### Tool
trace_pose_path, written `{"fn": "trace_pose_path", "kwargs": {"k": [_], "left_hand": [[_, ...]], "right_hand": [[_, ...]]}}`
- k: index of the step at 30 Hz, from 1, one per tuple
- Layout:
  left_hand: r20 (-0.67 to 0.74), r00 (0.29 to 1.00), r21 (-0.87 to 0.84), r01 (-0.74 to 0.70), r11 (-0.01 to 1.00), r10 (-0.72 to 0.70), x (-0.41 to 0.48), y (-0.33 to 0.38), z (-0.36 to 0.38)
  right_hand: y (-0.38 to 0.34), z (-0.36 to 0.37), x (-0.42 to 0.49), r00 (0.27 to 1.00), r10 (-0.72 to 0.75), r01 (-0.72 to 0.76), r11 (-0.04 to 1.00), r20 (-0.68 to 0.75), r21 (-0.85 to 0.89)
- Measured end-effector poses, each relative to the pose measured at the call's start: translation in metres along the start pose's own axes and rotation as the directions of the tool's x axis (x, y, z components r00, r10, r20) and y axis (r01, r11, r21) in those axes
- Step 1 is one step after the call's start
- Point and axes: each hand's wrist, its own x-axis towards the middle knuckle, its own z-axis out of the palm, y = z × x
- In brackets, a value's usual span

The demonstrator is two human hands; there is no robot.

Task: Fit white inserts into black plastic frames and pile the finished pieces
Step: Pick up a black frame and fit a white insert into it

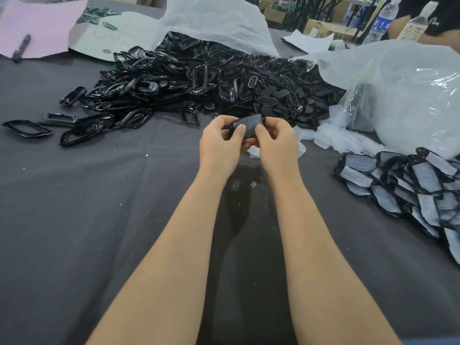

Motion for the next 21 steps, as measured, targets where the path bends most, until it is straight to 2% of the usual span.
{"fn": "trace_pose_path", "kwargs": {"k": [5,9,13,21], "left_hand": [[0.024,1.000,0.039,-0.019,0.999,0.018,-0.0008,-0.0001,0.0010],[-0.007,1.000,0.092,-0.017,0.996,0.018,0.0002,-0.0018,0.0004],[-0.030,1.000,0.084,-0.004,0.996,0.006,0.0027,-0.0041,-0.0005],[0.036,0.999,0.113,-0.019,0.993,0.015,0.0038,-0.0069,0.0008]], "right_hand": [[0.0030,-0.0003,0.0019,1.000,-0.007,0.007,1.000,-0.029,-0.019],[0.0025,0.0006,0.0014,0.999,0.040,-0.041,0.999,0.009,0.030],[0.0016,0.0018,-0.0004,0.998,0.027,-0.029,0.999,0.064,0.029],[0.0044,-0.0009,0.0020,1.000,0.004,-0.004,1.000,0.005,0.025]]}}
